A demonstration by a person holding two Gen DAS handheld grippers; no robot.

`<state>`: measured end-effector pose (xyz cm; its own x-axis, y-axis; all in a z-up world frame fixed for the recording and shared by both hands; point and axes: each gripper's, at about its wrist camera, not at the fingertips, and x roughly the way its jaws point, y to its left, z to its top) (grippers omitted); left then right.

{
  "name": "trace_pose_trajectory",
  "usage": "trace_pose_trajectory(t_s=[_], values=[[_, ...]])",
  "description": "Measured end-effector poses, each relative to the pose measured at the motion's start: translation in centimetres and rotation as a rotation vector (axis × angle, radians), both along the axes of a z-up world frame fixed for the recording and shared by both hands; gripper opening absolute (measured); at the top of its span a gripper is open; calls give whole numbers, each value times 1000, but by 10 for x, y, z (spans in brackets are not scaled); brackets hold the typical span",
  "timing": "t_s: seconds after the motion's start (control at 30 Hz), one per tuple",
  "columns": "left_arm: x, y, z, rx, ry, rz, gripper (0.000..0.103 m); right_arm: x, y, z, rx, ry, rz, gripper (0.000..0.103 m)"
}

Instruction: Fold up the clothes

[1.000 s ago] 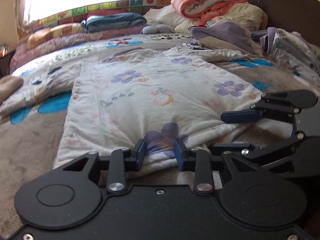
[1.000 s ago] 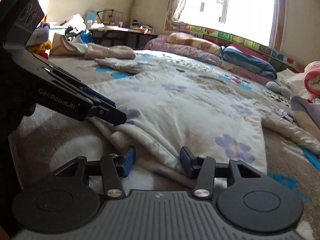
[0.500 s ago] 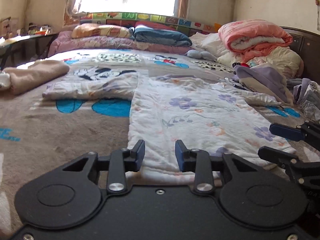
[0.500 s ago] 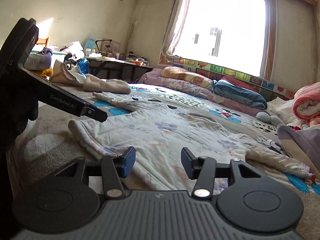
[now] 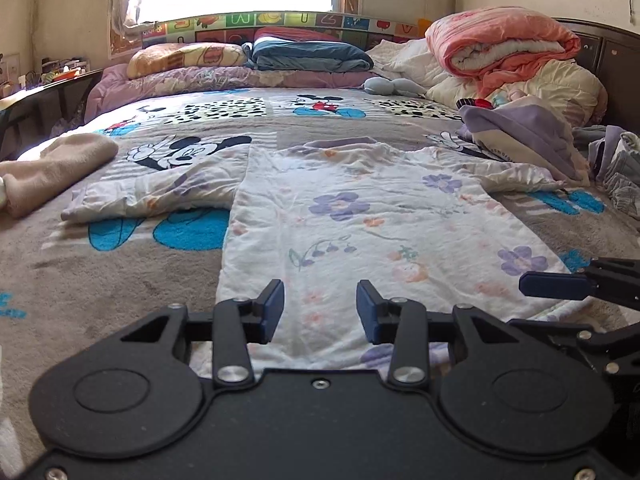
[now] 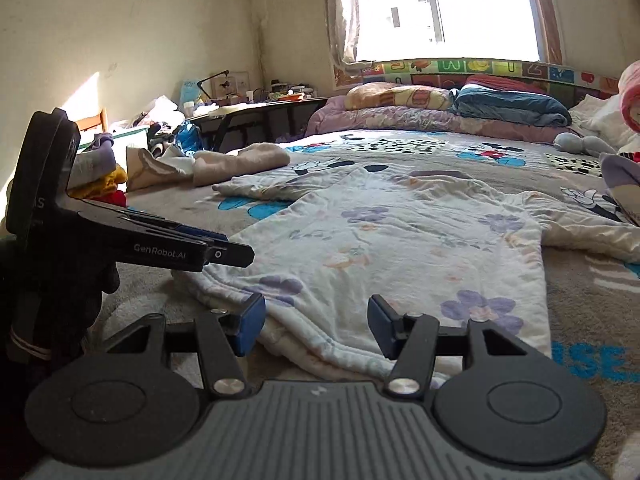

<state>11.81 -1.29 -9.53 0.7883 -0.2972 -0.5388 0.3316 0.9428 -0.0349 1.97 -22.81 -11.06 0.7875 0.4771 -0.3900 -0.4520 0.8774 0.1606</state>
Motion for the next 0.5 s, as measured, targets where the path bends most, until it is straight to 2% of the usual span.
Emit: trace_pose_trajectory(t_s=[0.13,0.23,0.33,0.5], values=[[48,-28,27,-54,38,-19,35,14,-2,-4,8,-29,0,57],[98,-58,34,-10,76,-14,30,19,12,-11,-33,-19,57,56],[149,-82,28,13,154,-6,27,24,19,-22,-48,45,91,54],[227,-111,-1,13,301,31,26,34,14,-30,15,129,106,54]])
